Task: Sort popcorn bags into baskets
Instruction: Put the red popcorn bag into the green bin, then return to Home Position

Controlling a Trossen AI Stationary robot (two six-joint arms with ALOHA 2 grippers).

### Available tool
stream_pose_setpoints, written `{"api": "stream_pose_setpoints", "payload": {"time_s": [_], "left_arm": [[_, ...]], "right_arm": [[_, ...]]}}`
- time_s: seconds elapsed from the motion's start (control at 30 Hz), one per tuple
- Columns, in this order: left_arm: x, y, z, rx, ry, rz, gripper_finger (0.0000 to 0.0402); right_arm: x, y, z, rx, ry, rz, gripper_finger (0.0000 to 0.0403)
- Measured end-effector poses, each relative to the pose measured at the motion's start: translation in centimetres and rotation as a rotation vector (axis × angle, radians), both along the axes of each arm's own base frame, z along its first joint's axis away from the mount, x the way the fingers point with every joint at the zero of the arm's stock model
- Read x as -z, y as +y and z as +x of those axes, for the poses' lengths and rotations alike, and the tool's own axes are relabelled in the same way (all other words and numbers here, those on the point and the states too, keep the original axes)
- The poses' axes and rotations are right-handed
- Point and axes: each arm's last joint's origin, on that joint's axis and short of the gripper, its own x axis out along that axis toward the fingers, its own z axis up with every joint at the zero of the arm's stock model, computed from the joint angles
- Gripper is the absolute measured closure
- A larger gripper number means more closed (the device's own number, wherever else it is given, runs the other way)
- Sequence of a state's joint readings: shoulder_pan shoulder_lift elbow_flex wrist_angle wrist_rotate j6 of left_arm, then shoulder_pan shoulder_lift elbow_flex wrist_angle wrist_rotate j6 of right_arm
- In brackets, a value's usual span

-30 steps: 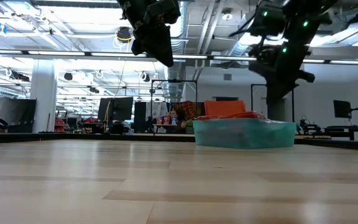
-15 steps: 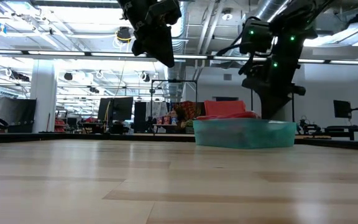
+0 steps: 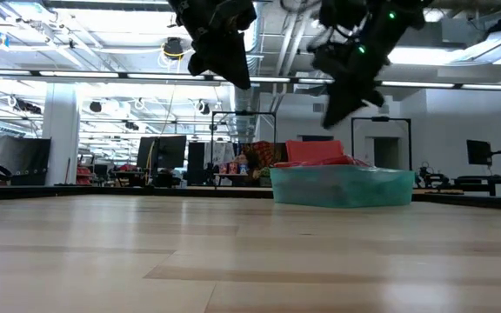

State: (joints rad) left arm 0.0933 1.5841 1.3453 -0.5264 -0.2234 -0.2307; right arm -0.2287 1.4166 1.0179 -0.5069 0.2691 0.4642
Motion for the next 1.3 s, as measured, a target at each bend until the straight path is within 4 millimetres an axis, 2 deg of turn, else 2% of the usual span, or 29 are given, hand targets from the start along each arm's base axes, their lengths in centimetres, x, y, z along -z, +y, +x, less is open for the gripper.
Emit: {"api": "stream_pose_setpoints", "payload": {"time_s": [0.1,0.37,0.47,0.73,0.9,1.0,1.17,1.23,1.3], "left_arm": [[-0.2,0.0,-0.1,-0.001,-0.003,0.0,0.0401],[0.3,-0.1,-0.6,-0.018,0.057,-0.022,0.0401],[0.3,-0.2,-0.6,-0.014,0.06,-0.028,0.0401],[0.4,-0.2,-0.7,-0.014,0.071,-0.033,0.0401],[0.5,-0.2,-0.7,-0.014,0.076,-0.034,0.0401],[0.5,-0.2,-0.7,-0.014,0.076,-0.034,0.0401],[0.2,-0.3,-0.9,0.003,0.074,-0.022,0.0401],[-0.7,-0.3,-1.4,0.011,0.045,-0.017,0.0401],[-2.5,-0.4,-2.5,0.022,-0.029,-0.006,0.0401]], "right_arm": [[0.0,-1.0,0.9,-0.024,-0.075,0.007,0.0351],[3.7,-2.6,3.2,-0.09,-0.039,0.057,0.0387],[4.4,-3.6,3.8,-0.086,-0.03,0.055,0.0393],[6.2,-5.6,4.4,-0.075,0.018,0.094,0.037],[6.5,-6.2,4.4,-0.06,0.022,0.097,0.038],[5.3,-6.3,4.0,-0.053,-0.008,0.082,0.0387],[1.0,-5.8,2.8,-0.069,-0.084,0.039,0.0376],[-1.1,-5.4,1.8,-0.074,-0.127,0.019,0.0366],[-3.6,-4.8,0.2,-0.107,-0.188,-0.003,0.0358]]}}
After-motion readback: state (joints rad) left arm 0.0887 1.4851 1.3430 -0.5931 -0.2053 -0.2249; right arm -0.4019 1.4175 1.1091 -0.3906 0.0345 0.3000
